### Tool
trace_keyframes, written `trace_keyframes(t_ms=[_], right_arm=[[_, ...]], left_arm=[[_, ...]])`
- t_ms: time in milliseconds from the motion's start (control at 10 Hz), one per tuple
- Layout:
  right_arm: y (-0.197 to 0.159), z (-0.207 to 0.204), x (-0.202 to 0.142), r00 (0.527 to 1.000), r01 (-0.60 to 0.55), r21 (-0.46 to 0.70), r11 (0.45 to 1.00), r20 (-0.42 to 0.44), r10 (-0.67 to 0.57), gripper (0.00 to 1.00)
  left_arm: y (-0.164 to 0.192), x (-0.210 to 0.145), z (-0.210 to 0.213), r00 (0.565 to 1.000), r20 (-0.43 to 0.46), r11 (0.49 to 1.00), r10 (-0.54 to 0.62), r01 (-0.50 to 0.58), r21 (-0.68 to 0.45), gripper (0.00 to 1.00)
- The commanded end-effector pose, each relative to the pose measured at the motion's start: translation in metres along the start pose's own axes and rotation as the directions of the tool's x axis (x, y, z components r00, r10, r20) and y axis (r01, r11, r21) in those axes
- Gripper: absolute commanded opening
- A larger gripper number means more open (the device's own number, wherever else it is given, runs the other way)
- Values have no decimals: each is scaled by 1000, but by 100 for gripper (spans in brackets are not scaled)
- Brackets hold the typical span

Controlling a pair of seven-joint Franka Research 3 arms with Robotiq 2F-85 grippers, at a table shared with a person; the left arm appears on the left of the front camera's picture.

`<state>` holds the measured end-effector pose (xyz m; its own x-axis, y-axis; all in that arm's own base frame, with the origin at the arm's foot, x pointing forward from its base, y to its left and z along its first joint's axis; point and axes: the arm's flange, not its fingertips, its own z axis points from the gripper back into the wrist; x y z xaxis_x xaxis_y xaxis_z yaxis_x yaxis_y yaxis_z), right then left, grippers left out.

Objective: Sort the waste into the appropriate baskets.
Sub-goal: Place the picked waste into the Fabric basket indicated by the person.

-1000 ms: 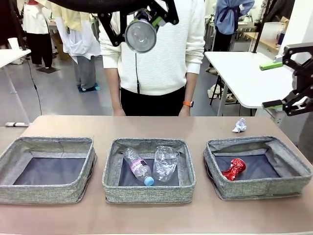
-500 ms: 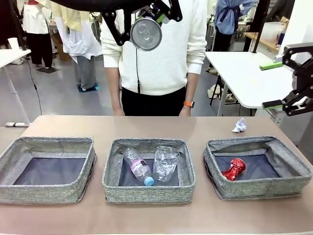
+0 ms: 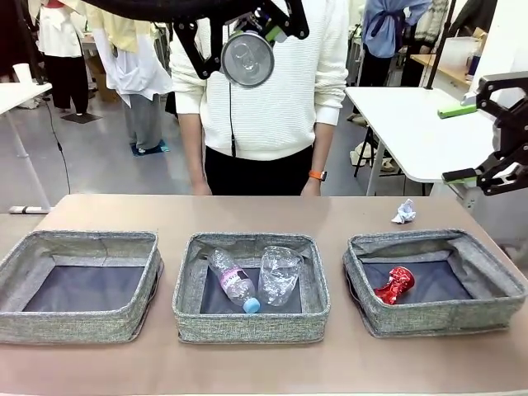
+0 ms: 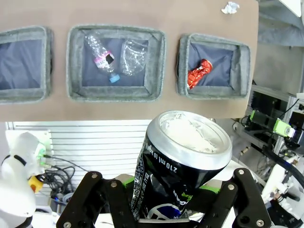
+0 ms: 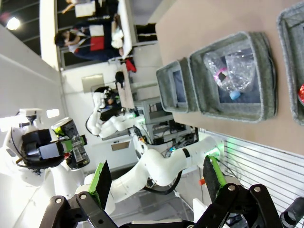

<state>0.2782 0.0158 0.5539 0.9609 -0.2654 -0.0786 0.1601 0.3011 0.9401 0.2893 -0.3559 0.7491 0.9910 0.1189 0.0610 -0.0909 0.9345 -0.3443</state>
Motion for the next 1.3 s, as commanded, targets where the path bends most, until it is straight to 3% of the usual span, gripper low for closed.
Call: trace_keyframes(t_ms=[0, 1200], right_arm=[[3, -1, -1, 1000, 9, 14, 1000, 1, -9, 100], [3, -1, -1, 1000, 9, 14, 1000, 1, -9, 100]], left_arm=[[4, 0, 4, 1000, 5, 1000, -19, 19, 9, 0], [4, 0, 4, 1000, 5, 1000, -19, 19, 9, 0]])
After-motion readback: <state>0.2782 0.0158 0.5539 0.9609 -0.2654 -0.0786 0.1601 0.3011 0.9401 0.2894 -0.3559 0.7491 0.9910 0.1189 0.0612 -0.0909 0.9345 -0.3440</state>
